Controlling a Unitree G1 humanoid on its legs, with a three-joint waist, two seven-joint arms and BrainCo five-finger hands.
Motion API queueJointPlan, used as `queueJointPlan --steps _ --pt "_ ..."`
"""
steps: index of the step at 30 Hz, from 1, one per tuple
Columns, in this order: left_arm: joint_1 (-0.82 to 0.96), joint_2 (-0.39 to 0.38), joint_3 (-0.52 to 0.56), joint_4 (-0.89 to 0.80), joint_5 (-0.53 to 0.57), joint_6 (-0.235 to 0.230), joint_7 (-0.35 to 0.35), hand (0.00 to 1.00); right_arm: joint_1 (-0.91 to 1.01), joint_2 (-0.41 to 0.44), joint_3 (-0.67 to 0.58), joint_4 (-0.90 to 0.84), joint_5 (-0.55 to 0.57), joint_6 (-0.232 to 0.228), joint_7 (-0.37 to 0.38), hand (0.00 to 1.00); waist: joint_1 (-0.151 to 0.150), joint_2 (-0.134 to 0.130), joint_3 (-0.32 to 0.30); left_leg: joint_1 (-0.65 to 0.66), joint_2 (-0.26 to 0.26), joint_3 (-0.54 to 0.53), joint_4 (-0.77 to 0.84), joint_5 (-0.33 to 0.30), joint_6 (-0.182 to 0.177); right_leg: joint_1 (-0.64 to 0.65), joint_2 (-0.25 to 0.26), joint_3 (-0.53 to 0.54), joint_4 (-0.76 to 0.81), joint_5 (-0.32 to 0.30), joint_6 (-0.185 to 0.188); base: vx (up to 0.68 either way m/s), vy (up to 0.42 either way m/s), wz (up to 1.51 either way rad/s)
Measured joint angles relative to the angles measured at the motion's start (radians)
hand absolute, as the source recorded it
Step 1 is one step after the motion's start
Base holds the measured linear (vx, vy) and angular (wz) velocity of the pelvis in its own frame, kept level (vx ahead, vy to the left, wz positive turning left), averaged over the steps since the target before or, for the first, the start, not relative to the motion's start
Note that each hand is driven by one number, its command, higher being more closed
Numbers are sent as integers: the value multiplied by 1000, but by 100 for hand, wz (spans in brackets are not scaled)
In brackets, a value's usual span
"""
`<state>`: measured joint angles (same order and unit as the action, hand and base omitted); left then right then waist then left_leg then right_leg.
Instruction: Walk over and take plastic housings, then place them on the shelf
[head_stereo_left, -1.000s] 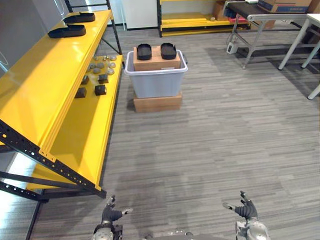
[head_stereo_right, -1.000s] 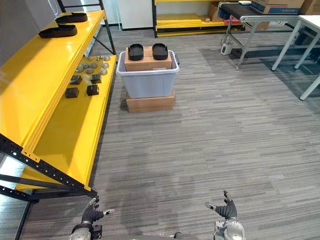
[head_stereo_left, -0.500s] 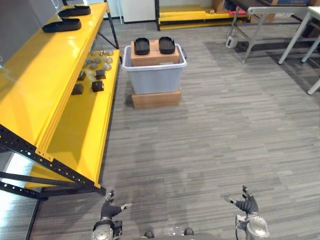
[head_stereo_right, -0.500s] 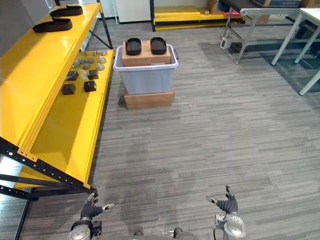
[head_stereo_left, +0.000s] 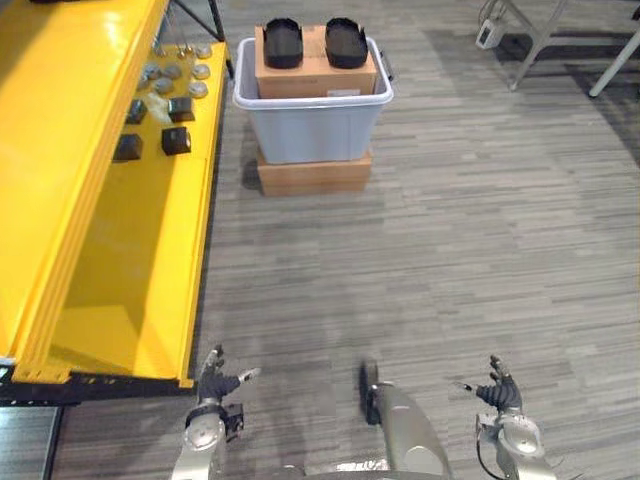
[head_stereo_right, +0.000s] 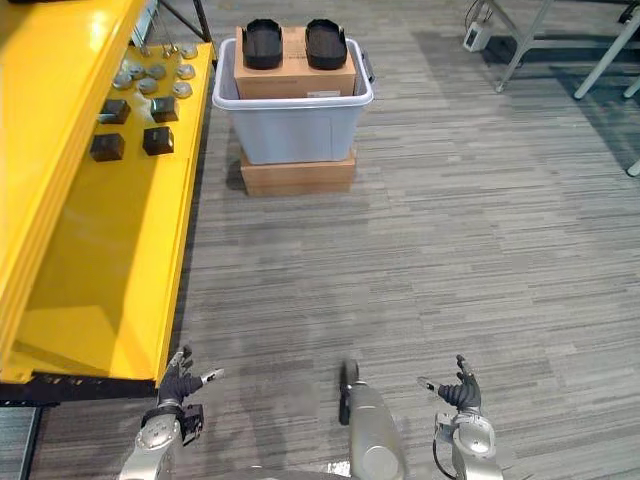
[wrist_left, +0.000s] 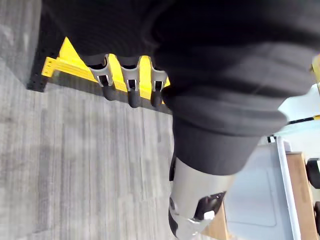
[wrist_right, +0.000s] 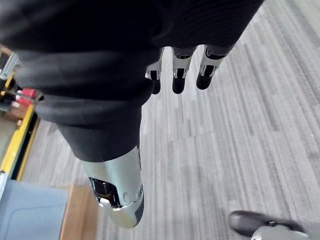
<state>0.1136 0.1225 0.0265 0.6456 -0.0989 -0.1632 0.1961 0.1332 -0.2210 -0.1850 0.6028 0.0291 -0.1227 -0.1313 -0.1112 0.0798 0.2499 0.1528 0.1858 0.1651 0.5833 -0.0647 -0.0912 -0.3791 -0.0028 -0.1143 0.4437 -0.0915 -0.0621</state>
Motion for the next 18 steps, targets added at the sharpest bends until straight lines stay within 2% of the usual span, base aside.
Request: queueJointPlan --steps 1,2,3,5,6,7,8,9,10,11,12,13,14,15,16,17,18 --pt "5 -4 0 7 1 0 -1 0 2 4 5 -1 2 0 0 0 7 -2 6 -67 50 -2 195 21 1 70 11 -11 -40 -18 -13 616 -261 28" --pt "5 -4 0 12 1 0 -1 0 2 10 6 -1 3 0 -1 0 14 -4 9 -111 82 5 322 11 9 122 25 -13 -66 -25 -19 444 -187 5" --pt "7 -4 2 17 1 0 -1 0 1 23 11 -7 10 -2 -3 0 23 -6 13 -187 131 23 513 -14 42 228 49 -13 -129 -35 -33 417 -169 -5" --pt "15 -4 1 16 1 1 -1 0 1 37 26 -24 21 -8 -17 0 50 -33 19 -279 141 49 586 -56 56 355 61 10 -217 -42 -44 486 -160 -22" --pt "19 -5 1 16 1 1 -1 0 0 42 27 -38 23 -11 -23 0 61 -42 18 -328 128 66 550 -80 56 402 61 24 -258 -46 -46 555 -127 -41" --pt "22 -6 0 17 0 1 -1 0 -3 41 27 -37 32 -15 -23 0 73 -54 26 -382 101 85 448 -110 55 450 59 47 -295 -48 -45 529 -55 -49" --pt "27 -6 0 16 0 2 -1 0 -7 40 27 -36 40 -14 -23 0 82 -51 27 -421 61 89 311 -135 52 491 53 70 -324 -55 -44 447 -2 -51" --pt "34 -7 0 17 0 2 -1 0 -10 39 26 -35 40 -14 -23 0 88 -58 32 -435 39 85 232 -135 52 510 49 84 -337 -58 -44 441 62 -70" --pt "47 -12 1 17 0 4 0 0 -23 41 20 -27 39 -13 -23 0 98 -55 34 -438 -11 75 41 -129 44 545 34 118 -349 -73 -31 353 76 -72" --pt "54 -24 1 16 0 5 0 0 -16 38 10 -23 39 -13 -24 0 100 -57 33 -434 -51 50 -119 -102 12 565 23 142 -365 -87 -20 493 171 -92" --pt "65 -43 0 15 -2 4 0 0 -14 28 0 -19 39 -13 -26 0 104 -31 21 -439 -77 20 -280 -68 -16 584 30 165 -376 -115 -6 418 184 -69" --pt "69 -47 -3 16 -2 5 -1 0 -10 23 -1 -17 39 -11 -29 0 103 -17 15 -445 -77 2 -307 -34 3 595 37 175 -371 -137 1 559 291 -72" --pt "81 -45 -5 20 -2 6 0 0 -6 25 3 1 39 -6 -36 0 105 -4 -9 -446 -92 -24 -264 57 55 605 32 203 -327 -191 16 558 246 -39" --pt "77 -36 -6 20 -2 6 0 0 9 38 6 10 38 -4 -39 0 99 -36 -26 -448 -121 -14 -232 22 85 598 -3 204 -282 -227 35 587 224 -16" --pt "54 -38 -15 27 -2 6 0 0 30 39 5 16 38 -4 -41 0 95 -53 -39 -447 -149 -8 -217 -18 98 561 -31 201 -179 -247 58 480 131 9" --pt "49 -38 -19 27 -2 4 0 0 32 40 6 27 38 -4 -40 0 97 -57 -41 -436 -154 5 -217 -34 100 532 -37 203 -106 -251 66 569 192 -9" --pt "50 -35 -19 33 -2 4 0 0 27 51 7 48 38 -2 -40 0 104 -74 -40 -397 -169 25 -221 -65 98 462 -53 206 85 -240 129 639 225 -24"
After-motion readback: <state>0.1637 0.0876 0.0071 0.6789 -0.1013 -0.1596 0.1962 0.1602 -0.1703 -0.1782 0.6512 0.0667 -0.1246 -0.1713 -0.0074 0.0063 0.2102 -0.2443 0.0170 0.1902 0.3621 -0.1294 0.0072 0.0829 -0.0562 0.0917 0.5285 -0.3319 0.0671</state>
